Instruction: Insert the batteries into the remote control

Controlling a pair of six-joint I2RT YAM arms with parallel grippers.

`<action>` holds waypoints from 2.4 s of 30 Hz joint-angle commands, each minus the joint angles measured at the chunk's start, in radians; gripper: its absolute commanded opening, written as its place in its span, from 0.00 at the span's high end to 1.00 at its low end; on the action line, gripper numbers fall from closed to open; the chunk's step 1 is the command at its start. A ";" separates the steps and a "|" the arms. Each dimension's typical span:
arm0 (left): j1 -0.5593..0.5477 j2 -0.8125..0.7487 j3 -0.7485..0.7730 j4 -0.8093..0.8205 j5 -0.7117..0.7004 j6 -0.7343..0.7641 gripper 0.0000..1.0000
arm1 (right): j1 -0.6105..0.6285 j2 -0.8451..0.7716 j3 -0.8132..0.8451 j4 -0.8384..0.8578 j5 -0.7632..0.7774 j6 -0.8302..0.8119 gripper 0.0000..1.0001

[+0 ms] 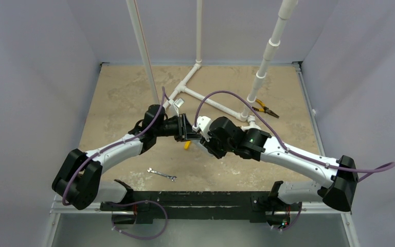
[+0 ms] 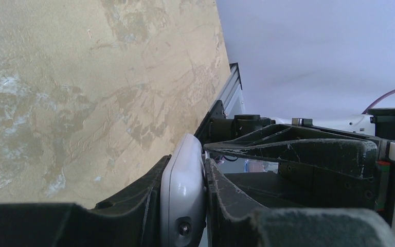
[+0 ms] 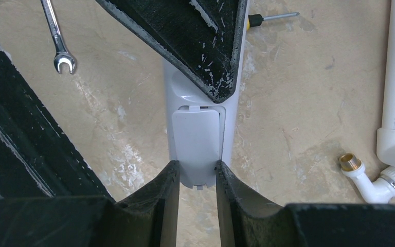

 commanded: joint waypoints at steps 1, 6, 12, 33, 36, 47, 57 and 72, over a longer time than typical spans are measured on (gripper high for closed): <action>-0.008 -0.005 0.044 0.053 0.024 0.012 1.00 | 0.008 -0.011 0.036 -0.011 0.022 -0.014 0.76; -0.008 -0.008 0.044 0.048 0.016 0.018 1.00 | 0.009 -0.010 0.040 -0.018 0.025 -0.013 0.76; -0.008 -0.016 0.044 0.020 -0.008 0.036 1.00 | 0.010 -0.016 0.048 -0.025 0.025 -0.011 0.76; -0.007 -0.009 0.047 0.015 -0.004 0.034 1.00 | 0.011 -0.054 0.036 0.016 -0.002 -0.013 0.59; -0.008 -0.006 0.044 0.031 0.009 0.030 1.00 | 0.011 -0.083 0.005 0.050 -0.021 -0.016 0.47; -0.008 0.000 0.025 0.104 0.063 0.002 1.00 | 0.009 -0.096 -0.025 0.086 -0.006 -0.036 0.41; -0.014 -0.019 0.016 0.111 0.068 0.000 1.00 | 0.008 -0.075 -0.043 0.111 -0.004 -0.038 0.48; -0.017 -0.035 0.011 0.108 0.068 0.003 1.00 | 0.008 -0.065 -0.072 0.126 0.021 -0.031 0.61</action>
